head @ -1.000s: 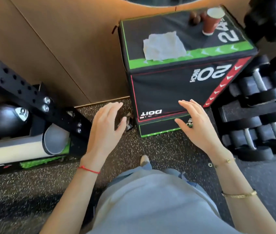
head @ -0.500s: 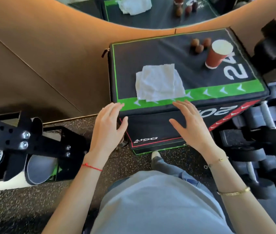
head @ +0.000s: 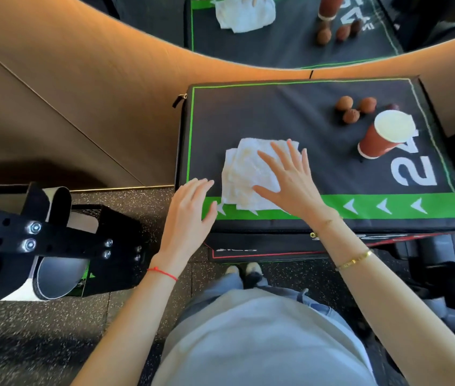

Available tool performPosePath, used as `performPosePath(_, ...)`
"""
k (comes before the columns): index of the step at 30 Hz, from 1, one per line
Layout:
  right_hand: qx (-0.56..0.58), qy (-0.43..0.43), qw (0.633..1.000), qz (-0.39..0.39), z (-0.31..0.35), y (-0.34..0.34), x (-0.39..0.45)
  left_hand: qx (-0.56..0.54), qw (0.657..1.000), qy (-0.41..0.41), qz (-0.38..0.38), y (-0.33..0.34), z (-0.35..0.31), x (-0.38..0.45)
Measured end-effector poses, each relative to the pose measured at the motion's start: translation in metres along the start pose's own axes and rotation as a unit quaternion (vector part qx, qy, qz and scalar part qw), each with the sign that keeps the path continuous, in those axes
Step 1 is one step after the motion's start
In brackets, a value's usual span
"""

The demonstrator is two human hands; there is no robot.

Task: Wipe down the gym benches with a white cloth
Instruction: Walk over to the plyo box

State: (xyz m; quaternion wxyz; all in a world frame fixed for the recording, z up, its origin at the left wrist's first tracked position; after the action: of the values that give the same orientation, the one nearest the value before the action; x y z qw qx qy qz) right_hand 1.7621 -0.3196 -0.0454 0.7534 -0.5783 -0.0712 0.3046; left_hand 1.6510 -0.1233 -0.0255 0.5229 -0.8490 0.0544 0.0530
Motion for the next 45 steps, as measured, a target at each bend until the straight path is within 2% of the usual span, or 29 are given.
performPosePath(3, -0.04, 0.012, 0.998, 0.05, -0.002, 0.014, 0.018, 0.0, 1.0, -0.004, 0.014, 0.004, 0.004, 0.008)
performPosePath(5, -0.049, 0.019, 0.997, 0.055, -0.003, 0.023, 0.019, -0.002, 1.0, -0.009, 0.021, 0.006, 0.006, 0.011)
performPosePath(16, -0.06, 0.033, 0.991, -0.117, 0.003, 0.024, -0.01, -0.015, 0.999, -0.013, 0.036, 0.017, 0.016, 0.02)
performPosePath(21, -0.005, 0.042, 0.991, -0.124, 0.005, 0.017, -0.019, -0.013, 0.999, -0.003, 0.044, 0.015, 0.012, 0.024)
performPosePath(26, 0.048, 0.066, 0.982, -0.17, 0.0, 0.004, -0.048, -0.019, 0.998, 0.018, 0.051, 0.013, 0.0, 0.027)
performPosePath(32, 0.076, 0.127, 0.966, -0.211, 0.001, 0.007, -0.098, -0.011, 0.993, 0.093, 0.074, 0.018, -0.014, 0.025)
performPosePath(35, 0.087, 0.184, 0.95, -0.236, 0.012, 0.016, -0.129, 0.006, 0.983, 0.157, 0.093, 0.019, -0.02, 0.021)
performPosePath(39, 0.103, 0.275, 0.915, -0.277, 0.048, 0.04, -0.175, 0.026, 0.955, 0.263, 0.137, 0.02, -0.024, 0.008)
performPosePath(45, 0.113, 0.411, 0.842, -0.331, 0.127, 0.082, -0.245, 0.055, 0.893, 0.399, 0.203, 0.02, -0.032, -0.026)
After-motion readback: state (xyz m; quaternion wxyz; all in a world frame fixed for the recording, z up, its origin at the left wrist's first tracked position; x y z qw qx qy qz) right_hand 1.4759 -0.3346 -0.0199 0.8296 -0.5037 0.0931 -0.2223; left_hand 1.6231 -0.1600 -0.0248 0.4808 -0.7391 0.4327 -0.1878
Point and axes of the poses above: each hand's wrist, its own x-axis towards the middle knuckle, its own y-axis out of the palm, z = x × y, the point moved 6 cm from there along x, towards the middle knuckle, and after that the axes turned 14 degrees about z, right-handed, at the moved point
